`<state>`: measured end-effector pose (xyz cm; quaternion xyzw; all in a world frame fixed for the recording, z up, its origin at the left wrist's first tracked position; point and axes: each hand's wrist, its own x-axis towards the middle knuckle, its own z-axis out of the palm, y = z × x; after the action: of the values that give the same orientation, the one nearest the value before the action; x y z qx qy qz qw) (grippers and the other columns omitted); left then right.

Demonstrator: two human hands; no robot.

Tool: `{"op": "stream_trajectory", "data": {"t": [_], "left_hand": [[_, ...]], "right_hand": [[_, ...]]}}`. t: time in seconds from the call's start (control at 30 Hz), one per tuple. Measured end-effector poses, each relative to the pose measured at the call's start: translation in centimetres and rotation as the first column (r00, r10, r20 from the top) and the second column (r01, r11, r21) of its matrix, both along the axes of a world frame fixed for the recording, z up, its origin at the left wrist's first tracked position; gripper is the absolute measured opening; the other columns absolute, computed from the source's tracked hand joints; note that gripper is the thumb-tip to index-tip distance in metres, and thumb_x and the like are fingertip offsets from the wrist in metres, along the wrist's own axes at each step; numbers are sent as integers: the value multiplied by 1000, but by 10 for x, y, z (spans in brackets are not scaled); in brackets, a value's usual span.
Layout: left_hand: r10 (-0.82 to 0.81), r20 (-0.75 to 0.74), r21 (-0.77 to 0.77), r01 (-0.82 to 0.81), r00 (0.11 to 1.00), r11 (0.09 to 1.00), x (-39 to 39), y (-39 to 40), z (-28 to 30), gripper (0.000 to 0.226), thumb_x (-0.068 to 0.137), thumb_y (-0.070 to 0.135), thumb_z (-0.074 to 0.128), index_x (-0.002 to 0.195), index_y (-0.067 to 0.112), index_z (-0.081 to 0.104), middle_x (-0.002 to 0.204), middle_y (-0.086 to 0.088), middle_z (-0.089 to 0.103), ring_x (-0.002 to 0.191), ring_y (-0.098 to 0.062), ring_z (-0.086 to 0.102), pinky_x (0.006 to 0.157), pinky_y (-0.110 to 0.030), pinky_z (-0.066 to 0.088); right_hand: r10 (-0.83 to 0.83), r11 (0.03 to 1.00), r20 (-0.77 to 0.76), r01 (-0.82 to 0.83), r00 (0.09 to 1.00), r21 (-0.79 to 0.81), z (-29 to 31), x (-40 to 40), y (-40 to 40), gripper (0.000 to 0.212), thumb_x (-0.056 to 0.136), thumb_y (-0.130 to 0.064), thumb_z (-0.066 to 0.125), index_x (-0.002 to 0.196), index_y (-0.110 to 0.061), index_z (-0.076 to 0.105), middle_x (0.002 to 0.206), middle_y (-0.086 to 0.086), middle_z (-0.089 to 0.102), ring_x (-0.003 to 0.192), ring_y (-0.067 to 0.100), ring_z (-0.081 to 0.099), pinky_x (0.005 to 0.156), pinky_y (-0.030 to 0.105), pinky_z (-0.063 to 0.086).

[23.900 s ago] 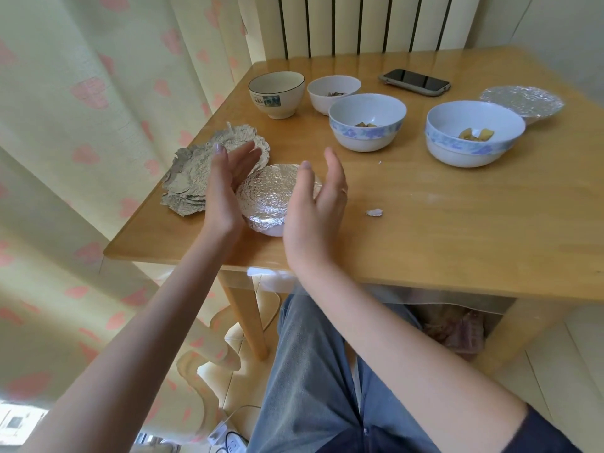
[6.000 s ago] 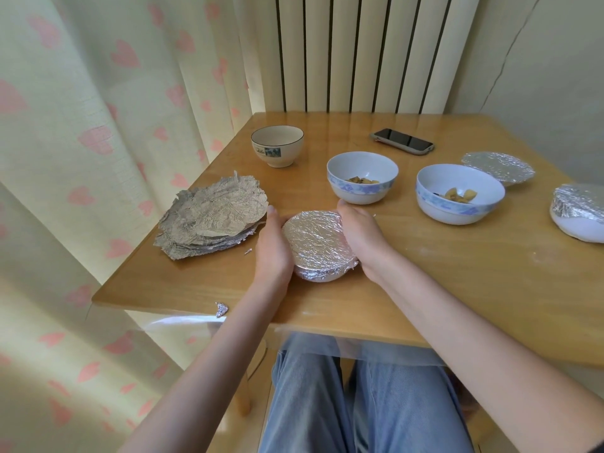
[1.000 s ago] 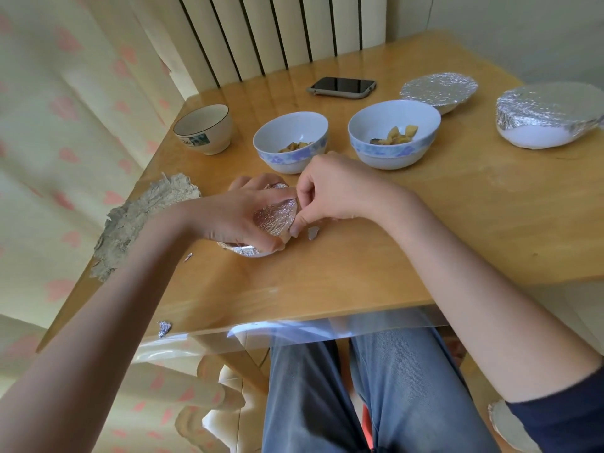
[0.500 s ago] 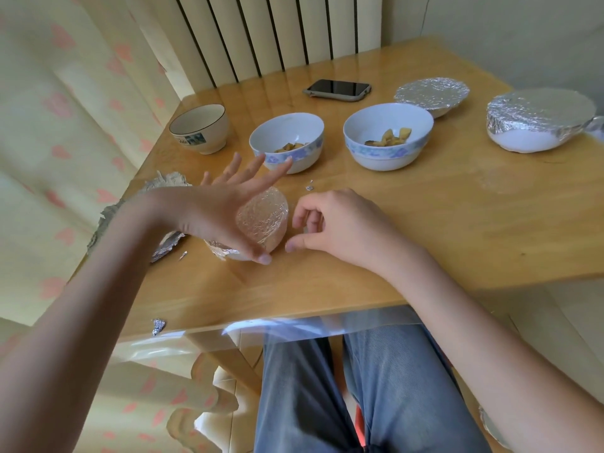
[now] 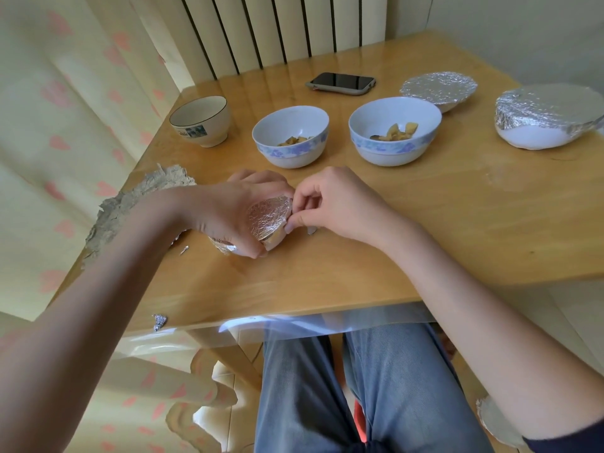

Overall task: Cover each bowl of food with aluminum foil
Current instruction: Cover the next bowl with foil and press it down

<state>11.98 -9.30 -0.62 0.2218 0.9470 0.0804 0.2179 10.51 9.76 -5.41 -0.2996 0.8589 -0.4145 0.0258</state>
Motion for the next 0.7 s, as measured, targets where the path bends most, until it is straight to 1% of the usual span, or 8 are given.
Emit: {"op": "stream_trajectory", "data": {"t": [0.07, 0.13, 0.23, 0.33, 0.43, 0.57, 0.63, 0.7], "left_hand": [[-3, -8, 7, 3, 1000, 1000, 1, 0, -1, 73, 46, 48, 71, 105, 71, 35, 128, 38, 27, 133, -6, 18, 107, -31, 26], [-4, -13, 2, 4, 1000, 1000, 1, 0, -1, 75, 50, 41, 72, 112, 66, 38, 134, 29, 29, 134, -8, 18, 106, -30, 24], [10, -11, 9, -10, 1000, 1000, 2, 0, -1, 79, 51, 38, 72, 118, 62, 39, 137, 27, 29, 134, -6, 16, 106, -29, 22], [22, -4, 8, -22, 1000, 1000, 3, 1, 0, 77, 51, 38, 72, 116, 63, 39, 135, 28, 29, 133, -6, 16, 106, -30, 22], [36, -4, -2, -36, 999, 999, 4, 2, 0, 77, 51, 37, 71, 117, 61, 39, 136, 26, 28, 133, -5, 15, 105, -27, 20], [59, 12, -41, -58, 998, 997, 5, 4, 2, 74, 52, 39, 69, 116, 61, 39, 135, 25, 27, 131, -6, 16, 103, -27, 21], [129, -7, -70, -129, 992, 989, 7, 7, 2, 67, 52, 45, 68, 107, 65, 35, 131, 25, 27, 128, -11, 19, 101, -32, 28], [221, -57, -94, -226, 974, 970, 11, 11, 0, 69, 59, 51, 73, 113, 64, 32, 135, 21, 27, 128, -20, 23, 99, -39, 34]], "right_hand": [[1, 997, -73, 5, 997, 83, 5, -4, 1, 21, 66, -36, 83, 66, -19, 71, 58, -9, 65, 55, 4, 58, 54, 24, 42], [-15, 980, -186, 51, 982, 194, 10, -10, 1, 34, 61, -50, 81, 62, -19, 67, 57, -8, 62, 56, 7, 53, 51, 24, 34], [26, 963, -250, 43, 968, 267, 13, -18, -1, 45, 58, -58, 79, 60, -16, 63, 56, -7, 59, 63, 9, 51, 50, 24, 30], [49, 971, -210, 2, 977, 237, 11, -17, 4, 40, 59, -56, 80, 61, -19, 66, 56, -8, 61, 62, 9, 54, 50, 22, 31], [61, 991, -98, -48, 993, 127, 10, -19, 9, 30, 61, -49, 83, 63, -22, 70, 57, -9, 63, 58, 7, 55, 55, 29, 42], [23, 987, -170, 5, 985, 161, 13, -23, 4, 33, 64, -49, 80, 63, -19, 67, 55, -10, 58, 59, 8, 53, 54, 28, 40], [10, 984, -196, 26, 981, 176, 15, -23, 4, 32, 67, -49, 78, 65, -19, 67, 58, -10, 59, 64, 8, 55, 55, 27, 40], [-11, 985, -212, 48, 977, 169, 13, -21, 9, 27, 72, -47, 76, 69, -21, 66, 62, -11, 60, 67, 6, 55, 58, 28, 43]]}}
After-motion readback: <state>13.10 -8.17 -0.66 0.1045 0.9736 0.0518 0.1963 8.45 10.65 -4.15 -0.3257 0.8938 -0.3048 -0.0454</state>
